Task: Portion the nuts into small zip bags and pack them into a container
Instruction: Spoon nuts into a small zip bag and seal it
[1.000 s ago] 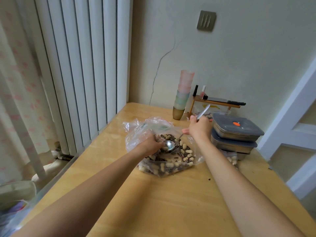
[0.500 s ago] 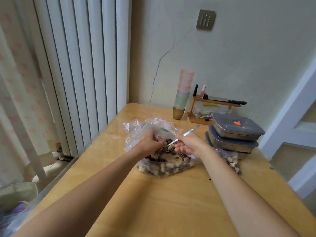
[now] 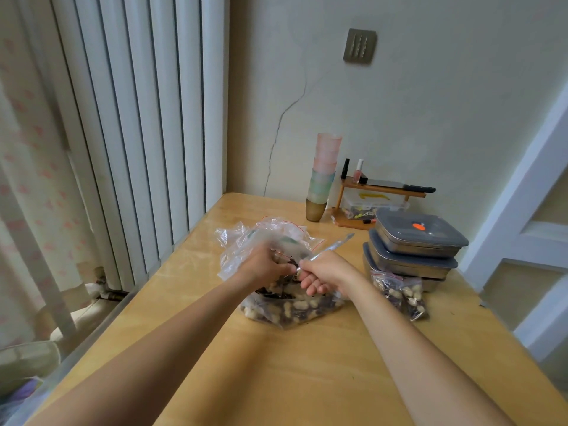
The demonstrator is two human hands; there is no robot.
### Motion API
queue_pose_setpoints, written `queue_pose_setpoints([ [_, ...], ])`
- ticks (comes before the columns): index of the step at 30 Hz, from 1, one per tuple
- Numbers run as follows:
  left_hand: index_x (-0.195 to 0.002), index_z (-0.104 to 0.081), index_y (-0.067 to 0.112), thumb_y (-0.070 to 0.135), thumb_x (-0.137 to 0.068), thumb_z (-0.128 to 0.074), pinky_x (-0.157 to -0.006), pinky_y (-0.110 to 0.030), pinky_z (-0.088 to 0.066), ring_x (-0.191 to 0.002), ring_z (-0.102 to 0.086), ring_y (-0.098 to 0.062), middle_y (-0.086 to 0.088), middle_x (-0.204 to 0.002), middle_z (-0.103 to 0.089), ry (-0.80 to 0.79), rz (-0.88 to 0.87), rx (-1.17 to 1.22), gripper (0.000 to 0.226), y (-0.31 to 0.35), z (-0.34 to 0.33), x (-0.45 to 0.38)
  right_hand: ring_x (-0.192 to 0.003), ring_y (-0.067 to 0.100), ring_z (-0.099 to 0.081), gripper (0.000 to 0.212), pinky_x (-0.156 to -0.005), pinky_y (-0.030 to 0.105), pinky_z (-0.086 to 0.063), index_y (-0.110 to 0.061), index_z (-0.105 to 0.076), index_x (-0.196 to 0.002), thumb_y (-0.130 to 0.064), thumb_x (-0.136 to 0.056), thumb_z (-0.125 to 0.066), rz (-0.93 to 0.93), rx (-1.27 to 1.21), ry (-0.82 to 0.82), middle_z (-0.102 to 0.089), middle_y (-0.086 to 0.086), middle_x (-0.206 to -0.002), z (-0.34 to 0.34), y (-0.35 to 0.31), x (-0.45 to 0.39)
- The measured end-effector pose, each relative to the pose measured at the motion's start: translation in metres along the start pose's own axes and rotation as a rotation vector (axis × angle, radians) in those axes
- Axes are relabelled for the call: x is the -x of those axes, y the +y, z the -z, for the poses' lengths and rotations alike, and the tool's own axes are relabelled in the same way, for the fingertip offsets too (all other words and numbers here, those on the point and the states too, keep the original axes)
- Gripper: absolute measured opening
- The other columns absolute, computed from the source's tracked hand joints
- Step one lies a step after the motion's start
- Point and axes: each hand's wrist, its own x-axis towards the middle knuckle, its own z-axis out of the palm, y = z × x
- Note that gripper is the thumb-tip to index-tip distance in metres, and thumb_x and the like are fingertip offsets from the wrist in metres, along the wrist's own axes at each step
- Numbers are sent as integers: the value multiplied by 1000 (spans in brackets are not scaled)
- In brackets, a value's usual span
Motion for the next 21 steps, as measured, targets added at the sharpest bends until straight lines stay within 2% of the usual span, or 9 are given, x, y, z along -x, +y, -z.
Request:
queue_pose_setpoints([
  [2,-96,-68,5,10,-78,-69,-56,-31,-42,-53,-47,-15,-1,-61,-53,-94,45,10,18,2,2,-1,-49,16,-64,32,-41,19,-40,3,-68,-97,-22,-107,-51,10,20,-7,-70,13,-74,-1,-1,2],
  [3,-86,-64,0,9,-81,-64,-53,-28,-40,-51,-44,-15,-1,-59,-47,-115,78,1,10,3,2,-1,-49,16,-64,30,-40,19,-40,3,-68,-96,-20,-106,-52,22,25,6,-70,13,-75,-2,-1,2],
  [5,-72,-54,7,9,-90,-60,-46,-20,-39,-47,-45,-11,2,-57,-45,-105,156,-26,19,5,1,-1,-49,17,-65,27,-39,19,-40,2,-68,-92,-16,-105,-52,56,14,41,-70,12,-74,-1,-2,2],
  [7,-80,-52,12,17,-92,-62,-46,-18,-37,-46,-45,-7,5,-58,-46,-65,158,-76,17,3,-1,-2,-52,19,-67,26,-40,20,-41,3,-70,-93,-16,-103,-54,95,6,73,-71,12,-75,0,-4,2],
  [10,-91,-54,17,25,-90,-66,-56,-24,-37,-58,-44,-12,4,-66,-46,-59,147,-110,15,2,-1,-2,-59,22,-70,19,-45,22,-46,-5,-73,-89,-14,-99,-59,165,44,131,-72,8,-76,2,-5,2],
  [13,-71,-46,17,23,-91,-65,-51,-22,-33,-54,-38,-12,2,-63,-41,-103,152,-127,28,3,0,-3,-58,17,-69,16,-50,24,-51,-14,-73,-91,-5,-93,-60,245,47,143,-71,5,-79,5,-5,0],
  [17,-91,-49,20,22,-93,-66,-52,-21,-40,-59,-46,-13,-1,-69,-48,-194,123,-82,17,4,4,-1,-64,15,-67,21,-61,29,-53,-21,-74,-101,-3,-92,-67,329,77,18,-69,0,-81,4,-5,-2],
  [19,-76,-46,23,18,-93,-66,-52,-21,-41,-58,-46,-14,2,-63,-47,-247,112,-59,27,3,6,-1,-64,16,-68,15,-62,29,-55,-20,-72,-99,-8,-89,-73,345,146,70,-70,2,-81,2,-4,-6],
  [21,-66,-46,17,14,-94,-64,-48,-17,-36,-49,-40,-9,10,-50,-41,-282,98,-34,34,1,6,-1,-65,16,-69,8,-63,23,-54,-19,-70,-92,-15,-88,-76,361,246,186,-73,2,-82,-1,-4,-10],
])
